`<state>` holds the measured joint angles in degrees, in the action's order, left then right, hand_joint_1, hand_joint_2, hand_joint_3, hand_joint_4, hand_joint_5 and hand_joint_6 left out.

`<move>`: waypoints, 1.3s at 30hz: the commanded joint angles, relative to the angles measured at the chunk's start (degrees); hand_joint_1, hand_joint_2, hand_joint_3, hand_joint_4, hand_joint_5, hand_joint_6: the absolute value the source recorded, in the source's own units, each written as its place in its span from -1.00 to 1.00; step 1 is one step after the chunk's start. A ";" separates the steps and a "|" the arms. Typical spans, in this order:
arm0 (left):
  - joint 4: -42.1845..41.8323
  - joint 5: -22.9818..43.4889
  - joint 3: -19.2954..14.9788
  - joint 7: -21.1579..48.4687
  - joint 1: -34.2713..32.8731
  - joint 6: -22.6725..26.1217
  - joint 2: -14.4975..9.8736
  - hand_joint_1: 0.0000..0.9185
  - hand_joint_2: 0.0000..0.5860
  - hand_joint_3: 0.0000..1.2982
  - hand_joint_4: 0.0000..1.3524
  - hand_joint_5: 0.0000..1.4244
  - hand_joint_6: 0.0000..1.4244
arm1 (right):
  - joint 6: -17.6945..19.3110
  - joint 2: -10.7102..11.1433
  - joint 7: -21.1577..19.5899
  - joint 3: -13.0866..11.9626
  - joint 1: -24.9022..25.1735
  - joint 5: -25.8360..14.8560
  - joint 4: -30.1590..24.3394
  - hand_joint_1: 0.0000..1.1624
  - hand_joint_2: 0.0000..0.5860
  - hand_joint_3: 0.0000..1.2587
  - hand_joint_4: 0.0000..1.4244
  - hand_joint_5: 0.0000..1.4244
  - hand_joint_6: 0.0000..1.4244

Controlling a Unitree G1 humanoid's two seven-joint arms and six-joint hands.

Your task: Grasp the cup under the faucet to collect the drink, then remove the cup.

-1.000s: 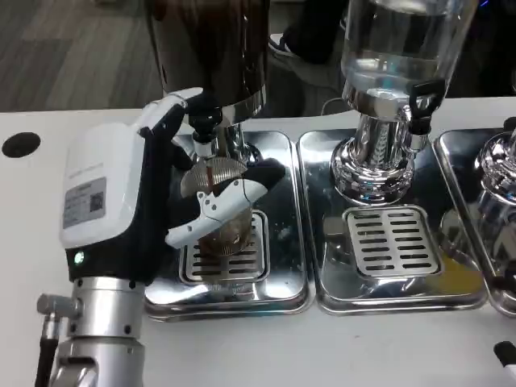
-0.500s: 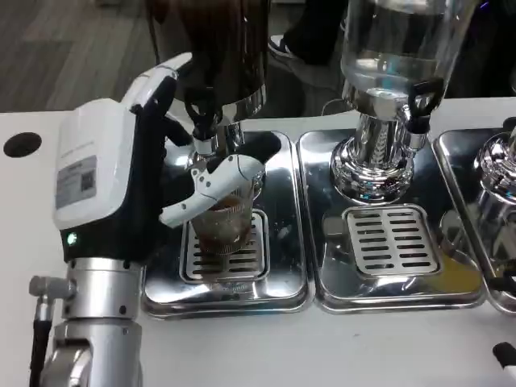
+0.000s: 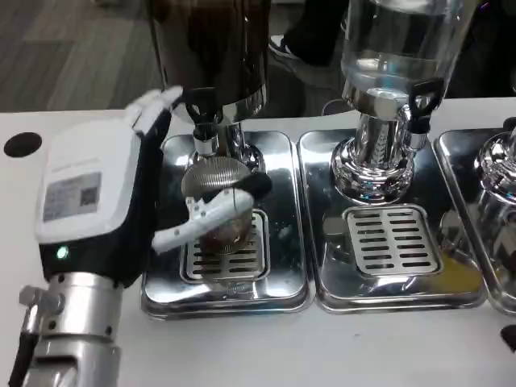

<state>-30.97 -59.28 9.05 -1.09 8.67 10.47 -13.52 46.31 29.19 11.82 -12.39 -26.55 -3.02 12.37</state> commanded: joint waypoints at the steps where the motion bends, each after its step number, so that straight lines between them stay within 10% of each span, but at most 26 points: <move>1: -1.34 -1.32 -0.14 1.55 4.04 -0.20 -1.33 -1.00 -0.90 -0.57 -0.67 -0.50 -0.19 | -5.97 2.22 5.91 0.09 4.44 -5.55 -1.17 0.09 -0.33 -0.57 -0.75 -0.70 -0.78; 9: -3.43 -1.43 0.16 -1.91 14.06 -2.14 -1.26 -1.00 -0.90 -0.56 -0.65 -0.50 -0.19 | -17.11 0.62 12.52 2.24 11.12 -9.45 -2.89 0.11 -0.48 -0.60 -0.75 -0.71 -0.75; 23: -3.89 1.32 -3.49 -8.47 28.67 -6.47 -1.29 -1.00 -0.90 -0.55 -0.65 -0.50 -0.20 | -26.66 -5.80 13.15 10.59 16.09 -4.40 -11.63 0.14 -0.54 -0.63 -0.78 -0.74 -0.75; 39: -3.14 3.52 -5.00 -14.12 38.87 -14.01 -1.37 -1.00 -0.91 -0.56 -0.65 -0.50 -0.23 | -41.95 -15.91 3.58 23.01 29.75 15.37 -17.55 0.21 -0.68 -0.83 -0.91 -0.91 -0.98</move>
<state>-34.36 -56.39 4.39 -13.54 45.55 -1.81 -14.69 7.50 15.07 16.94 8.43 -0.32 9.40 -4.93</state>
